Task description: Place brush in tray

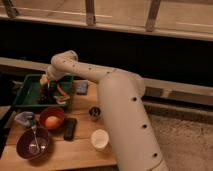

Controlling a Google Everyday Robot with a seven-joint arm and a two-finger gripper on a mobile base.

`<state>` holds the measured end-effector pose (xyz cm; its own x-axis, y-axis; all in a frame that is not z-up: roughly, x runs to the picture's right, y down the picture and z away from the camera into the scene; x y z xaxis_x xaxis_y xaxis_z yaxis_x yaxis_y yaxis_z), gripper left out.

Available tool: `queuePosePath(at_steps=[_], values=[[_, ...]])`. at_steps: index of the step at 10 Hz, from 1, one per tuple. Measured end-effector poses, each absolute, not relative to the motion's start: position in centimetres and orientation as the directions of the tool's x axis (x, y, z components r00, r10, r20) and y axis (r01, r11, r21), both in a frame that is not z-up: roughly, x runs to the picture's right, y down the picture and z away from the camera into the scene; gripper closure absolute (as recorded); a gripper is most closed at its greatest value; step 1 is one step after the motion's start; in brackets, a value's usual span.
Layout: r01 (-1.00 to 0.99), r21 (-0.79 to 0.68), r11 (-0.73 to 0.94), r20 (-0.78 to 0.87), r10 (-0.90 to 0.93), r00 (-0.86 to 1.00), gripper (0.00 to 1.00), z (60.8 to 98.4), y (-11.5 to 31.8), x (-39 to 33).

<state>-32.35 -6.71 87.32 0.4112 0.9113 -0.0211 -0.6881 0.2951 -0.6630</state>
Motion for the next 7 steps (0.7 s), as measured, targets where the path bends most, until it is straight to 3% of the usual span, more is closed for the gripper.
queuePosePath(at_steps=[7], values=[[-0.758, -0.573, 0.311, 0.012, 0.928, 0.372, 0.37, 84.9, -8.8, -26.8]])
